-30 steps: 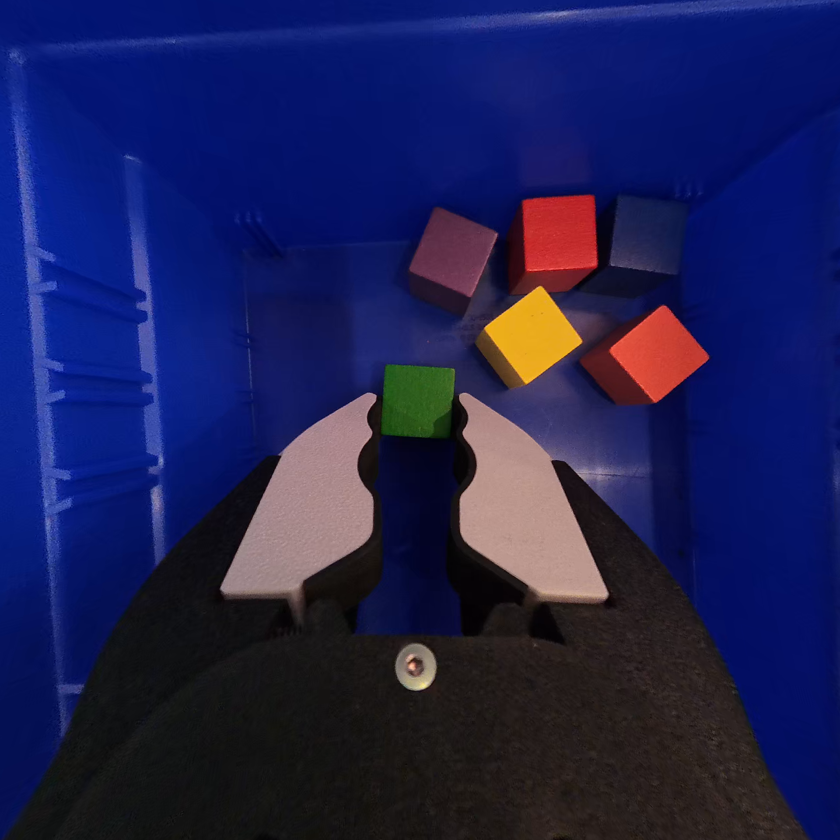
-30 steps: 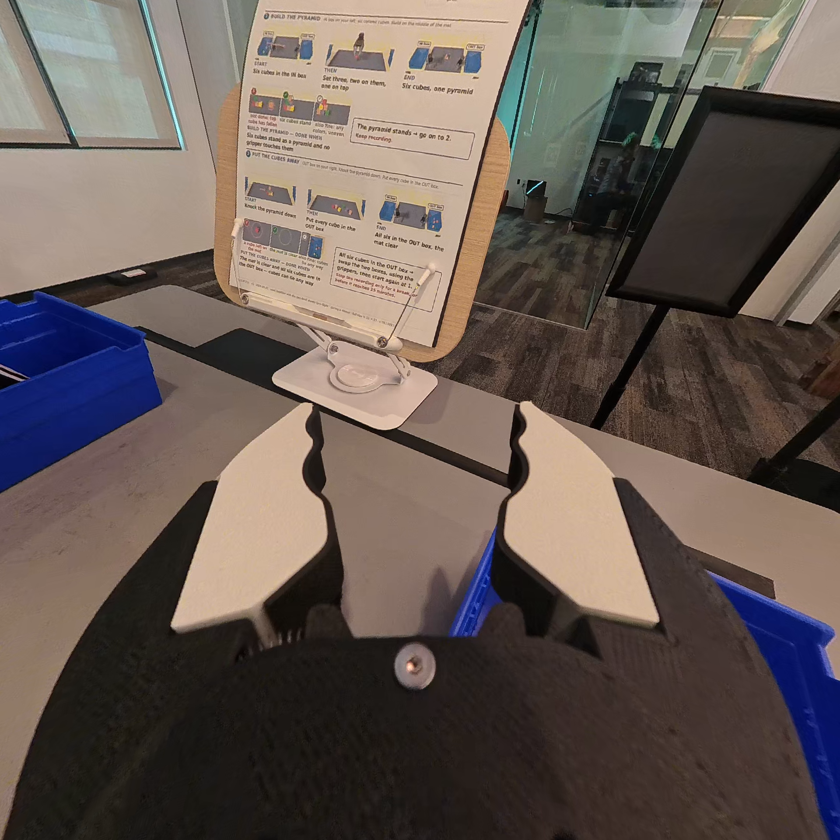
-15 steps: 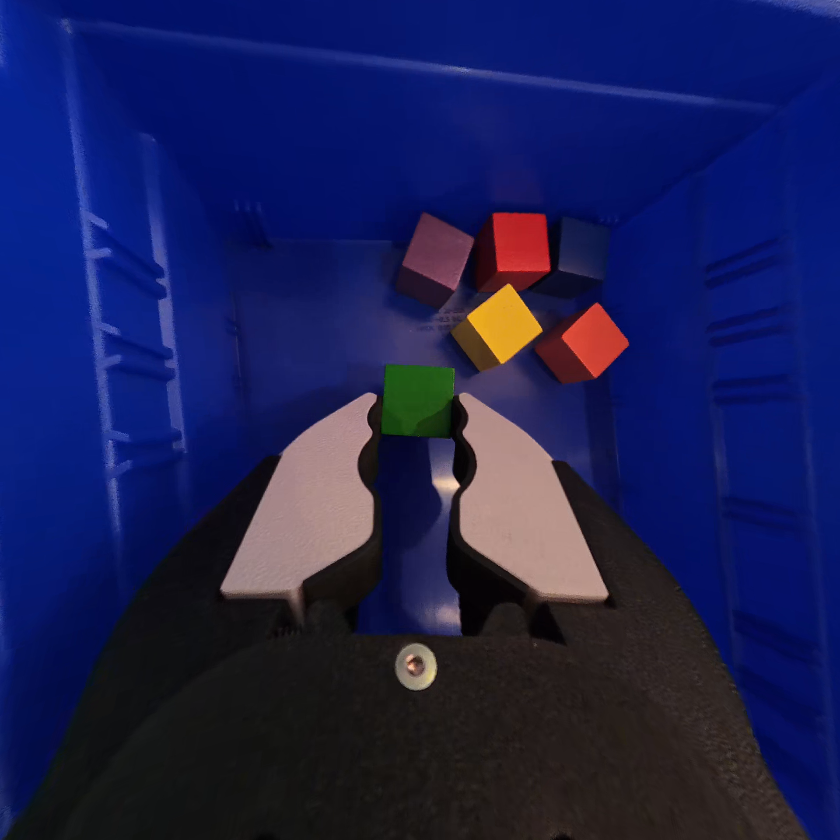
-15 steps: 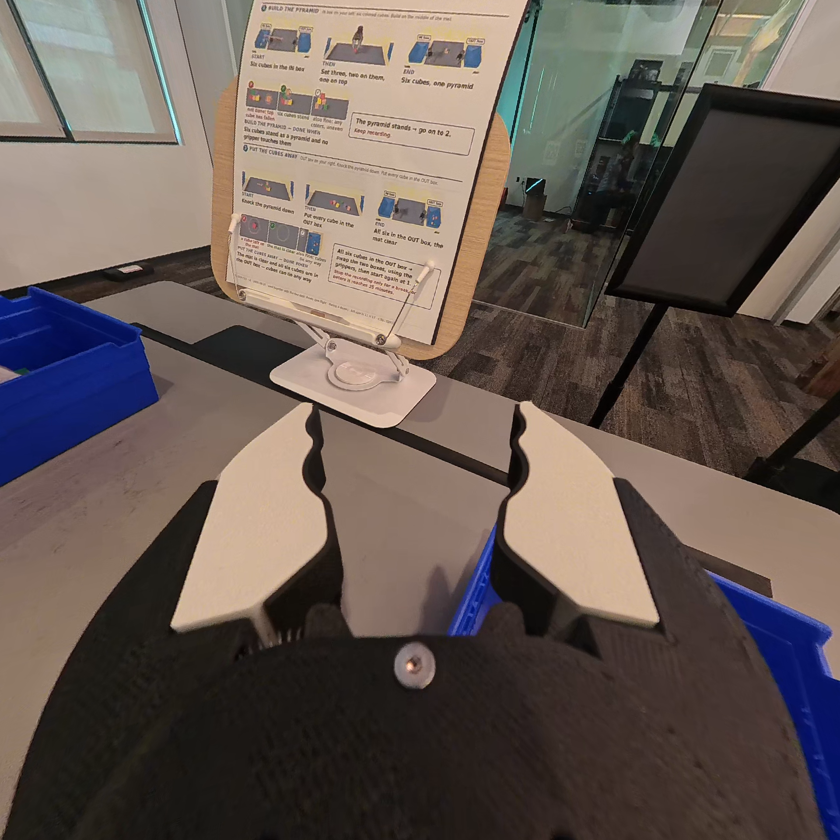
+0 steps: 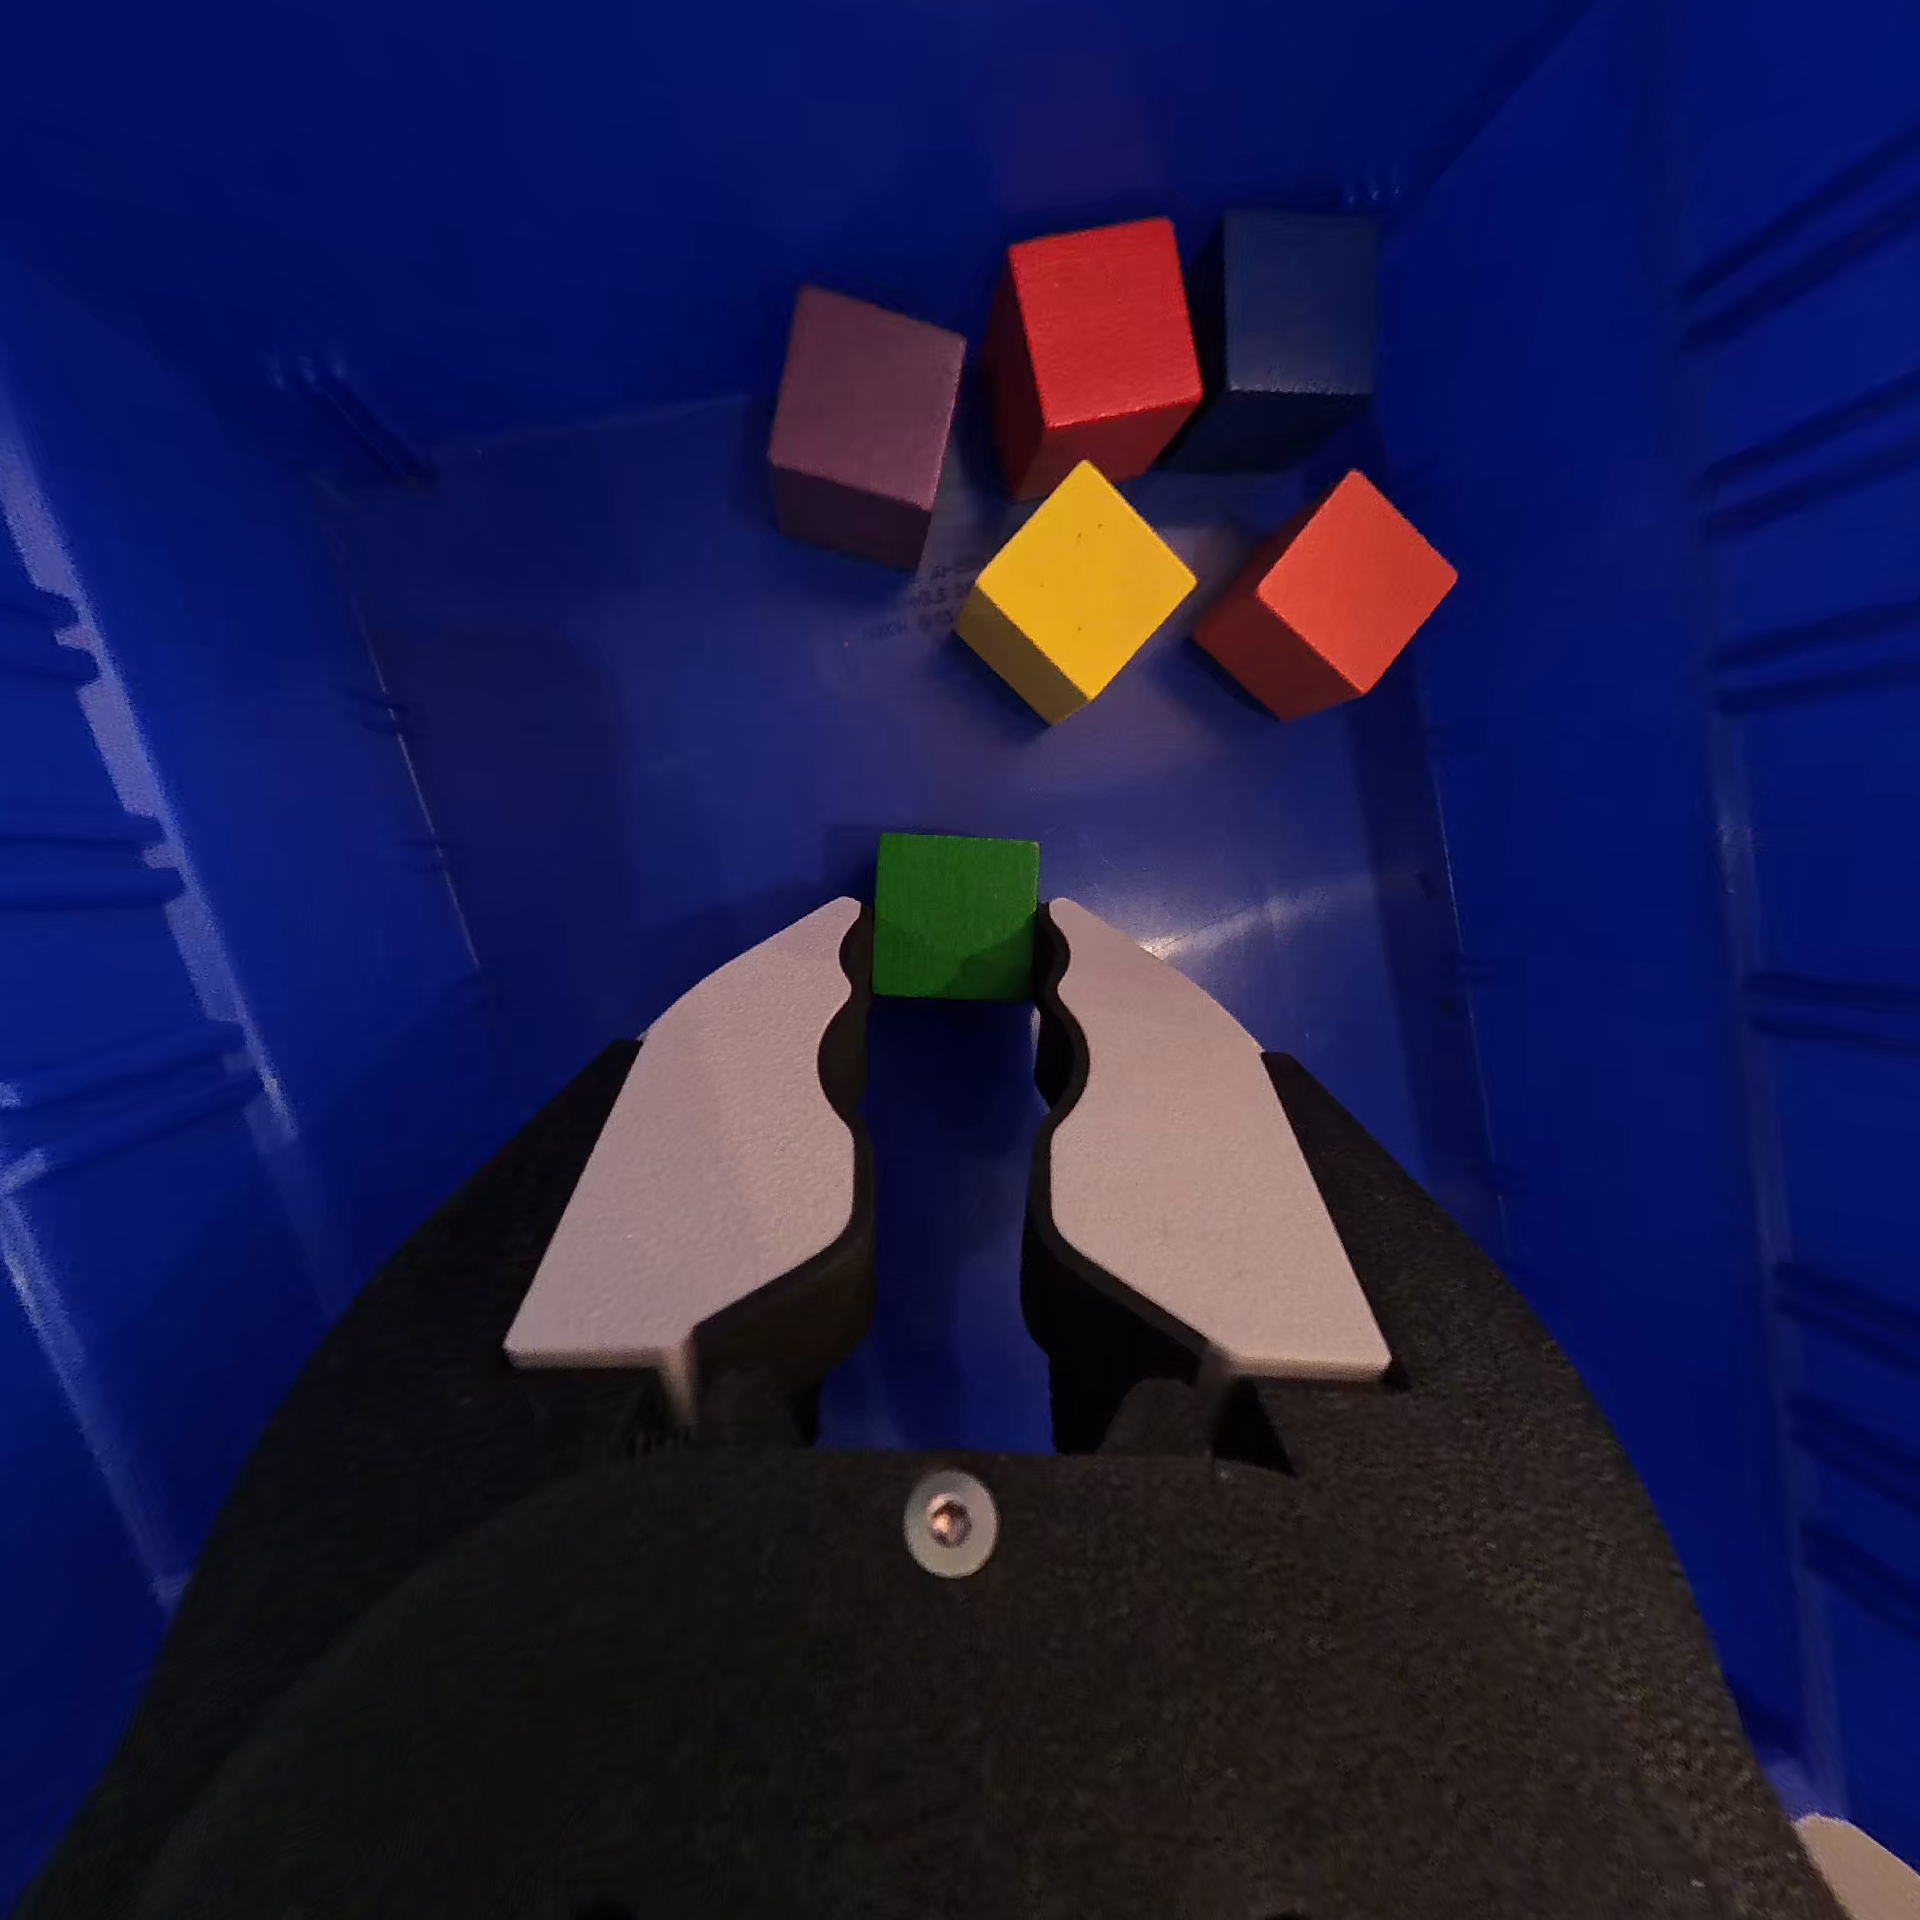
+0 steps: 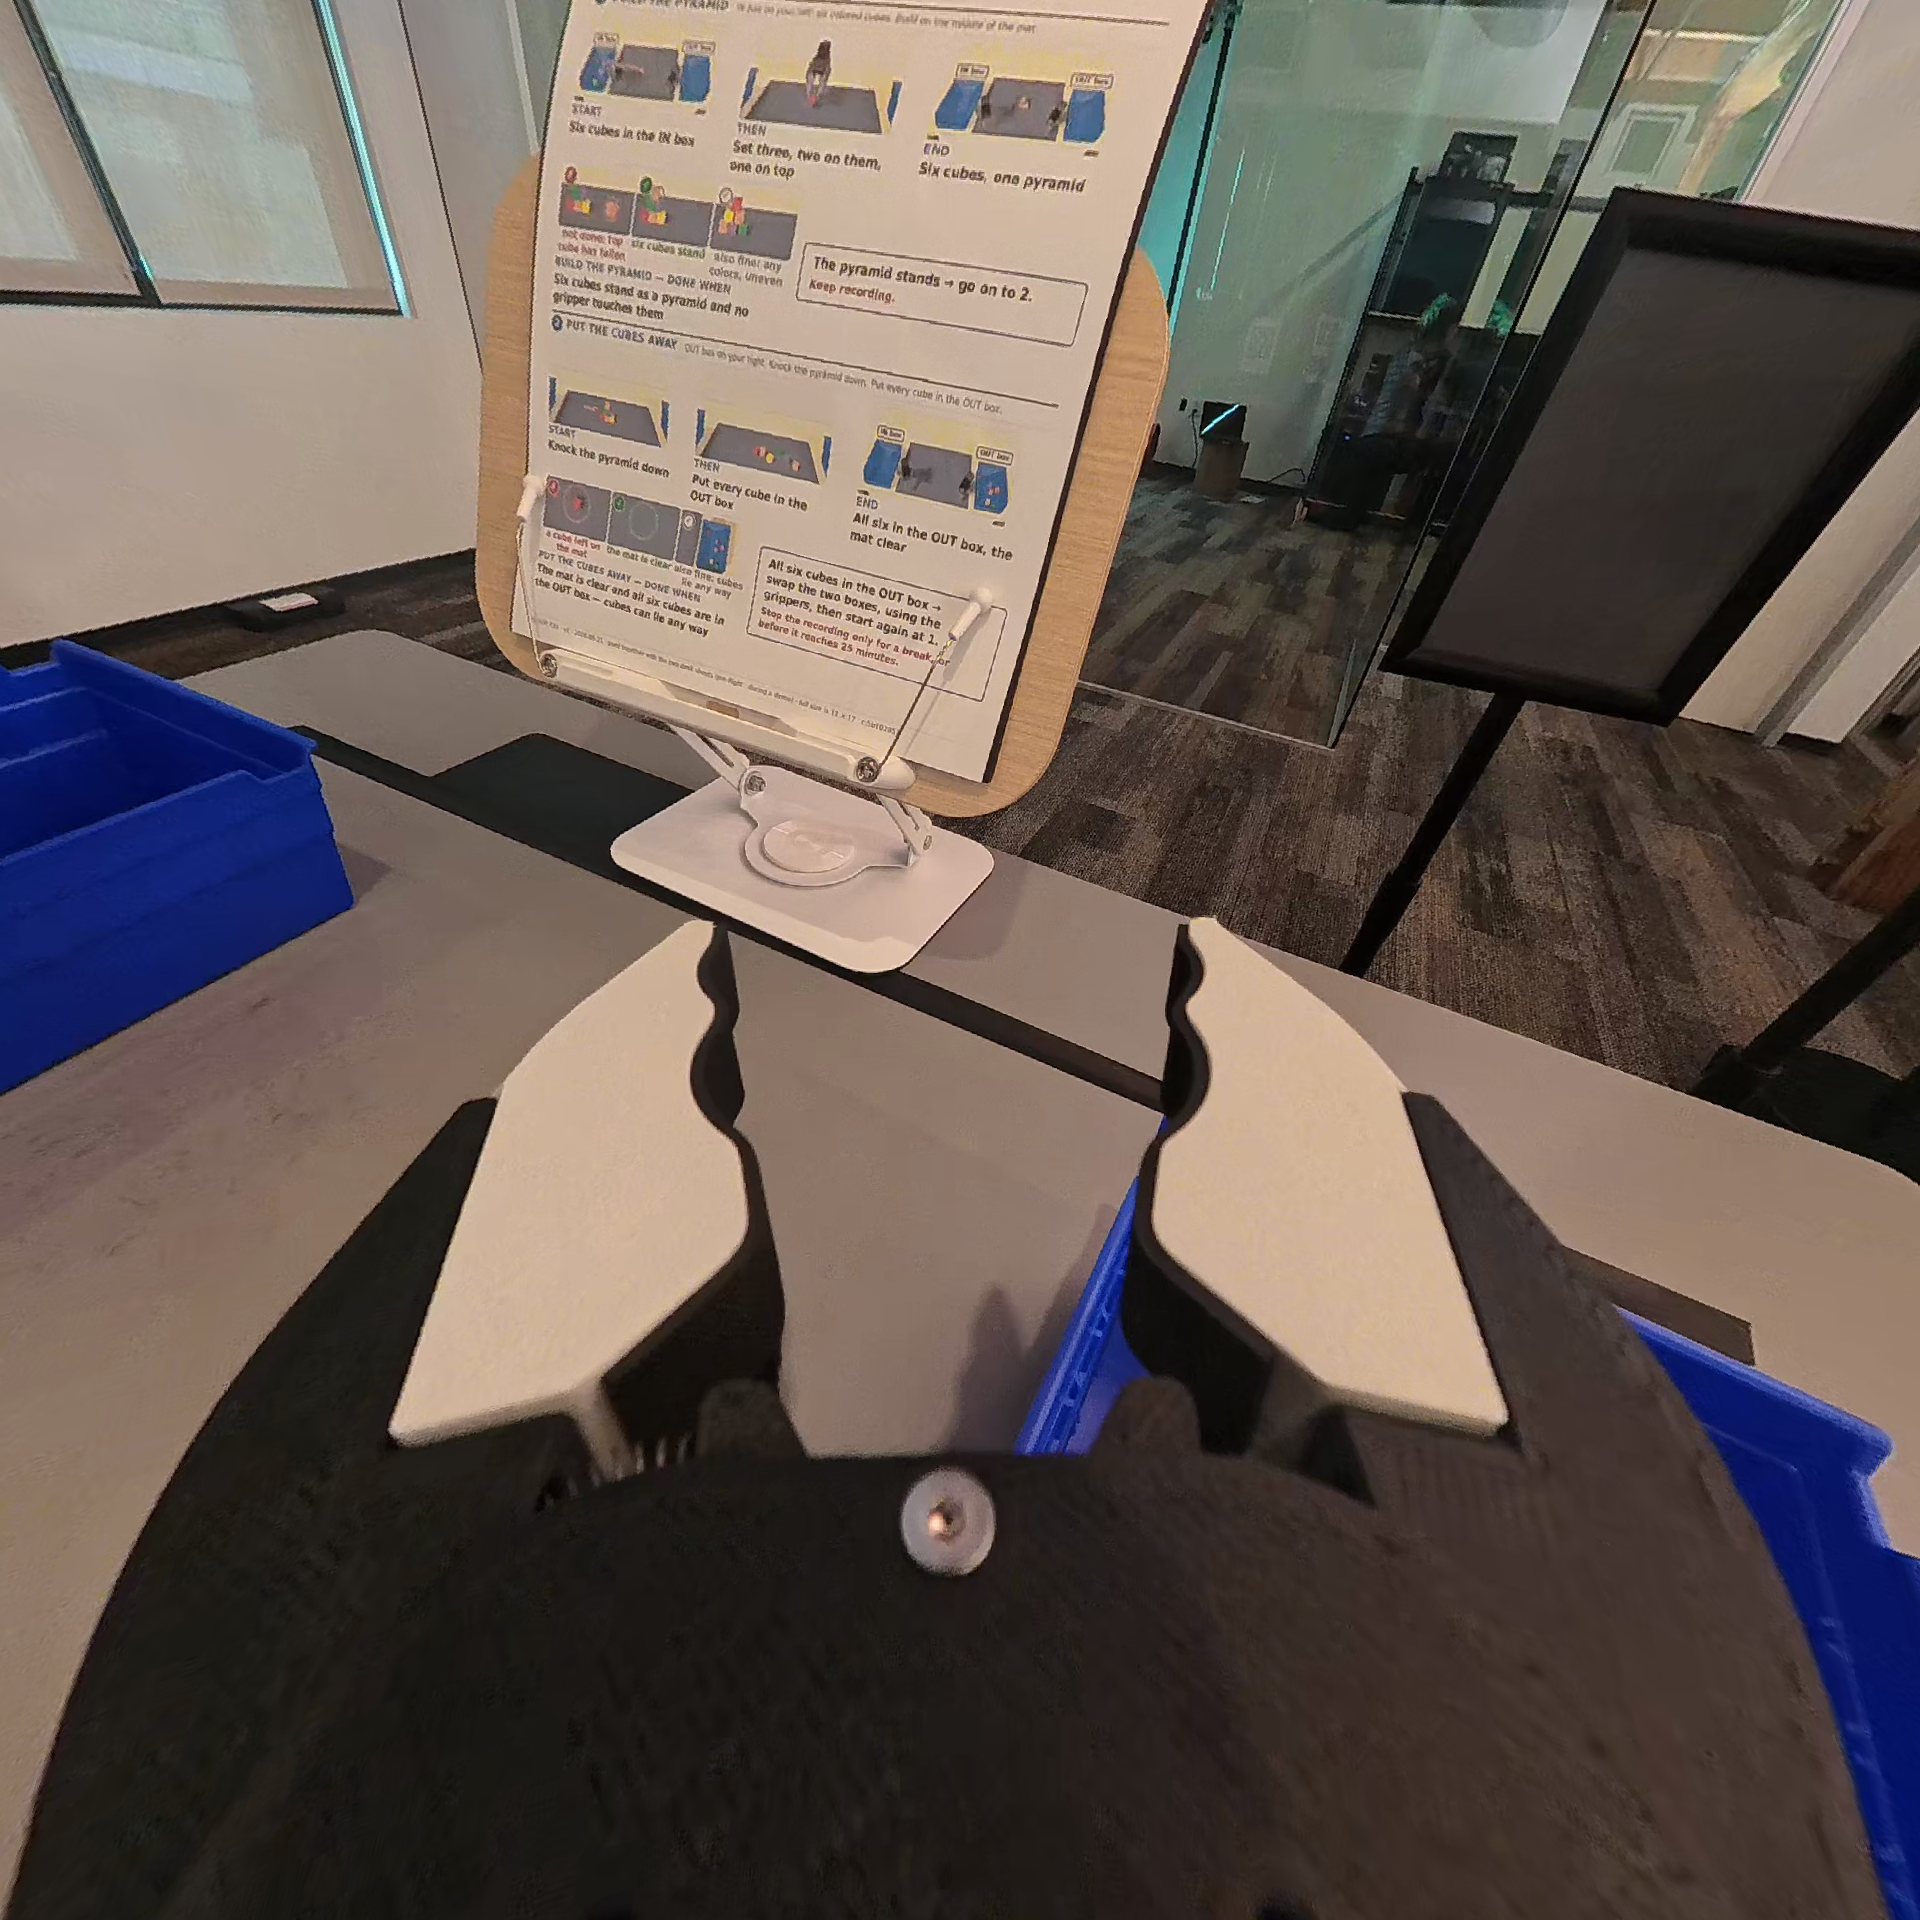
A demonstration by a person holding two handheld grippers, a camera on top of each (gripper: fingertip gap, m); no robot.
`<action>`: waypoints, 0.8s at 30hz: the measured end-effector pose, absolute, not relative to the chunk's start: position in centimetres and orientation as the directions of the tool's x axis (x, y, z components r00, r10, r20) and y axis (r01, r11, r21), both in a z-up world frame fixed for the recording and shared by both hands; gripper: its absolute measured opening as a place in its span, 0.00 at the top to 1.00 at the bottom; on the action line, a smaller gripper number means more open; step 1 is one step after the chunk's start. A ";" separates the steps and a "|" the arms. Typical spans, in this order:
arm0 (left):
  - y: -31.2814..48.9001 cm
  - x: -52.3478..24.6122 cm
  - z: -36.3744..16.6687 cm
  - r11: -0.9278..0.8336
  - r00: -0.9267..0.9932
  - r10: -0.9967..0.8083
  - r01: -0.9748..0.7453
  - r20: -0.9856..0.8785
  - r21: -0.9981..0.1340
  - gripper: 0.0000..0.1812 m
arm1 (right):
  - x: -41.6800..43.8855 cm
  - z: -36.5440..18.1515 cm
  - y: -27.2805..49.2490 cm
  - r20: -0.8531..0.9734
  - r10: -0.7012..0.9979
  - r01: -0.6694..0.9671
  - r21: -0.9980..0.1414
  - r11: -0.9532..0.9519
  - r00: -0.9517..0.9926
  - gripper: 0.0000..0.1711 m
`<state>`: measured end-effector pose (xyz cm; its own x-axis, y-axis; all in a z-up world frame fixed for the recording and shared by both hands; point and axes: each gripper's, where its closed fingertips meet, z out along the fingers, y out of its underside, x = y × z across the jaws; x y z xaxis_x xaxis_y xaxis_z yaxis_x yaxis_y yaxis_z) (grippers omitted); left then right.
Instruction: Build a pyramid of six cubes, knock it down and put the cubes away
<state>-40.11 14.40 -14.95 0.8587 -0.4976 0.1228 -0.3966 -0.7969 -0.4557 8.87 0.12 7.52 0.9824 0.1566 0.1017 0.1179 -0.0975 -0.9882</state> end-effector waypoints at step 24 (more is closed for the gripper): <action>14.6 -39.8 -5.0 -0.651 0.890 -0.454 -0.356 -0.032 -0.670 0.84 | 9.0 7.7 0.0 0.098 0.155 0.113 -0.989 -0.092 0.983 0.53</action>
